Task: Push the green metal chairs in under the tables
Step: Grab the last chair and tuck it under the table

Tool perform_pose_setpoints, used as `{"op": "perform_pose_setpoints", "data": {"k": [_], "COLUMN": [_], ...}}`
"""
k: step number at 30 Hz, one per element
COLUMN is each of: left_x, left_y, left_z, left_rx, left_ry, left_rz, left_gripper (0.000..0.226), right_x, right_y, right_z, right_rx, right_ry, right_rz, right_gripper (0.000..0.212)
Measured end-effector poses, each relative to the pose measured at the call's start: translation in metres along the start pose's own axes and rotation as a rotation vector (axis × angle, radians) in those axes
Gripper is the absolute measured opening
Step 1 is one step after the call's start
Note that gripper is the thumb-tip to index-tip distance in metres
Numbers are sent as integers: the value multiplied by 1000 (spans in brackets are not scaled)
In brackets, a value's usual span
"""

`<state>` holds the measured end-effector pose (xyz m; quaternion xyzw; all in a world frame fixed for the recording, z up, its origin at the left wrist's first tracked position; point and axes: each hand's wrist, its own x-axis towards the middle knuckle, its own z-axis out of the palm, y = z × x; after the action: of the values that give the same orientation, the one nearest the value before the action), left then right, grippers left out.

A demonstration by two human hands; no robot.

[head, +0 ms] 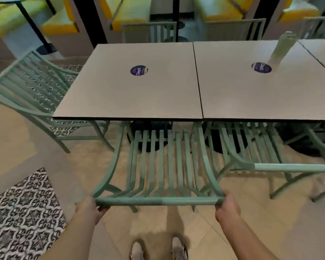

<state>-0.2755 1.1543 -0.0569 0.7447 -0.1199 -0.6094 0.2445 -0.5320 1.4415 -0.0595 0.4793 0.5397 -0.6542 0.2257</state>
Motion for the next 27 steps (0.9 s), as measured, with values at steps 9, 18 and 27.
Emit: {"op": "perform_pose_setpoints", "data": {"k": [9,18,27], "left_x": [9,44,90], "left_y": [11,55,109], "left_z": [2,-24,-29], "left_rx": [-3,24,43], "left_ry": [68,42,48], "left_rz": [-13,46,87], "left_gripper": [48,49,47], "right_x": [-23,-39,-55], "right_y": [11,53,82], "right_z": [7,29,73], "right_rx": [54,-15,-34], "right_ry": [24,22,-50], "right_rz": [-61,-56,-60], "right_gripper": [30,39,38]}}
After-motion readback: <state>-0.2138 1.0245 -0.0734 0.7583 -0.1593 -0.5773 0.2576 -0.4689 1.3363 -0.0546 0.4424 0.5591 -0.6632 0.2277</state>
